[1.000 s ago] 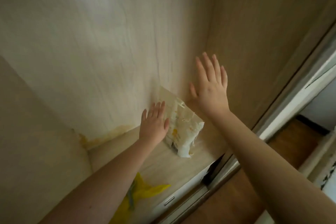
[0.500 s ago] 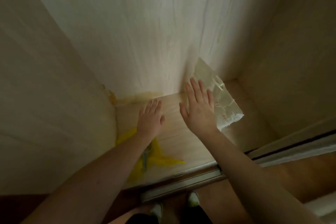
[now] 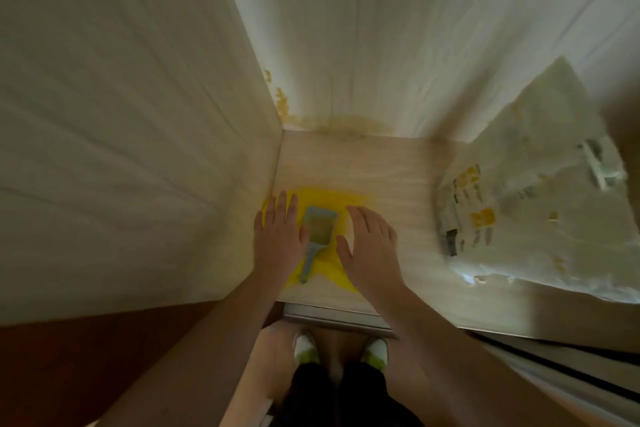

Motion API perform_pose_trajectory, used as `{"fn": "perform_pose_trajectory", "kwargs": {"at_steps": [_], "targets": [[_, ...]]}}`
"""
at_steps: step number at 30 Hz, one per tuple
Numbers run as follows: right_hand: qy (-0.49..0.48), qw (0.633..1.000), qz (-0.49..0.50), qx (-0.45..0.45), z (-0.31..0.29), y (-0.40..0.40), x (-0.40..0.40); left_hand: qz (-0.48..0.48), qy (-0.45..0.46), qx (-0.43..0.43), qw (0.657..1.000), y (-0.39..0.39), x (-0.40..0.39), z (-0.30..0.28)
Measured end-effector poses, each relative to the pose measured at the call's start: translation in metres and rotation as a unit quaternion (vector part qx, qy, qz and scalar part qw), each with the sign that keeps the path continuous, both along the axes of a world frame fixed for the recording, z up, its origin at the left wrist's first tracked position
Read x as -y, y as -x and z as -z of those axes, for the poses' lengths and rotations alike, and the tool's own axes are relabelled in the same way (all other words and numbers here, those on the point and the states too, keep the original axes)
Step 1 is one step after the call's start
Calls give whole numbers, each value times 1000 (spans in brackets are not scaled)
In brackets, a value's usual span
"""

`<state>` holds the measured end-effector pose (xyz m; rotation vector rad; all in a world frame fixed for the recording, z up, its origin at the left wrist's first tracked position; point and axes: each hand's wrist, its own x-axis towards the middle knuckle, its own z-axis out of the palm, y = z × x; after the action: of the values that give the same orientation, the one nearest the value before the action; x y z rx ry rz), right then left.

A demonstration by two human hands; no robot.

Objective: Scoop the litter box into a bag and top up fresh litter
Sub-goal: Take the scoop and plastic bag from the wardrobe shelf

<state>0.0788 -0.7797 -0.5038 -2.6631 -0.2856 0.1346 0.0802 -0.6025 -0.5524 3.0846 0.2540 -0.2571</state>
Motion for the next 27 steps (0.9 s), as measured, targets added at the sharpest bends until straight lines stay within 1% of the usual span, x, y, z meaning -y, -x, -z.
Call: {"fn": "perform_pose_trajectory", "kwargs": {"at_steps": [5, 8, 11, 13, 16, 17, 19, 21, 24, 26, 27], "targets": [[-15, 988, -4, -157, 86, 0, -47, -38, 2, -54, 998, 17, -19, 66], [-36, 973, 20, -228, 132, -1, -68, -82, 11, -75, 994, 23, -25, 99], [-5, 958, 68, -279, 170, -1, -84, -152, 48, -82, 984, 26, -27, 121], [19, 945, 110, -309, 187, 0, -90, -202, 92, -73, 972, 28, -26, 129], [41, 932, 166, -319, 200, 0, -96, -265, 159, -57, 949, 30, -22, 135], [41, 931, 175, -316, 202, -1, -96, -296, 192, -53, 934, 29, -20, 136], [44, 933, 163, -317, 207, -2, -97, -346, 248, -41, 904, 25, -19, 138], [42, 936, 149, -315, 208, -4, -95, -363, 258, -55, 894, 22, -19, 139], [27, 942, 139, -305, 207, -5, -86, -386, 243, -92, 885, 20, -21, 141], [10, 941, 143, -307, 204, -8, -77, -390, 267, -114, 874, 18, -21, 140], [-13, 938, 151, -311, 202, -9, -71, -388, 297, -116, 865, 18, -20, 138]]}}
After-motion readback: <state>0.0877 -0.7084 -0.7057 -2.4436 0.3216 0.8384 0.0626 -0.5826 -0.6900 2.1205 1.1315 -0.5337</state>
